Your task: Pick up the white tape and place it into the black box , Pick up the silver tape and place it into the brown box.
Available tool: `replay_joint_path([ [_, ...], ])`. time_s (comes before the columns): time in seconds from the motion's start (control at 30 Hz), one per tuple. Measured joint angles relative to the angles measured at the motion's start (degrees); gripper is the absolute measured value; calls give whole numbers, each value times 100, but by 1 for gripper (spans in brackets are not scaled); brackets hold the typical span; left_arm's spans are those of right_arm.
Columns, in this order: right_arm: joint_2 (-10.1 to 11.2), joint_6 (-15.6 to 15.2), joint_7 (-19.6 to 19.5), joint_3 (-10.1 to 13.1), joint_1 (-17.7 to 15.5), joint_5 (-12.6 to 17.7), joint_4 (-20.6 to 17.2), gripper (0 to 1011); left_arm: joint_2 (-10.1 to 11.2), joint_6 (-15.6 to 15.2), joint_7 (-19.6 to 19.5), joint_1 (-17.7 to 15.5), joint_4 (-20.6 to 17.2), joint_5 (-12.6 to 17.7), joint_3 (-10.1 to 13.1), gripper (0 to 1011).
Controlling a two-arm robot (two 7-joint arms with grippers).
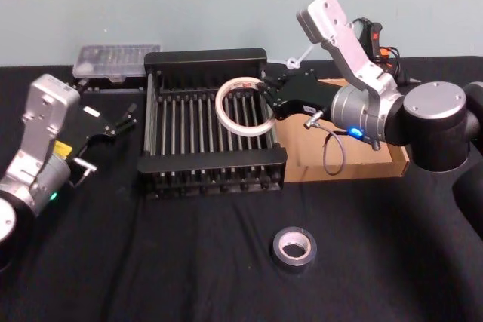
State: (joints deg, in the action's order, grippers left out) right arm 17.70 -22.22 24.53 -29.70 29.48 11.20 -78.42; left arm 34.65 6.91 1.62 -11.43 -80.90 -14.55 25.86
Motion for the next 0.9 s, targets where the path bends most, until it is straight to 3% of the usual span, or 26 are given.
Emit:
replay_joint_path([
  [0.23,8,-4,-3,7,-10,9,-10,96,0,0,0,0,0,0,0,1001],
  [0.67,15,-10,-7,15,-16,18,-18,451,0,0,0,0,0,0,0,1002],
  [0.7,15,-11,-6,16,-17,19,-20,521,0,0,0,0,0,0,0,1001],
  [0.87,18,-11,-6,16,-19,22,-22,653,0,0,0,0,0,0,0,1001],
  [0.9,18,-11,-6,16,-20,23,-22,720,0,0,0,0,0,0,0,1001],
])
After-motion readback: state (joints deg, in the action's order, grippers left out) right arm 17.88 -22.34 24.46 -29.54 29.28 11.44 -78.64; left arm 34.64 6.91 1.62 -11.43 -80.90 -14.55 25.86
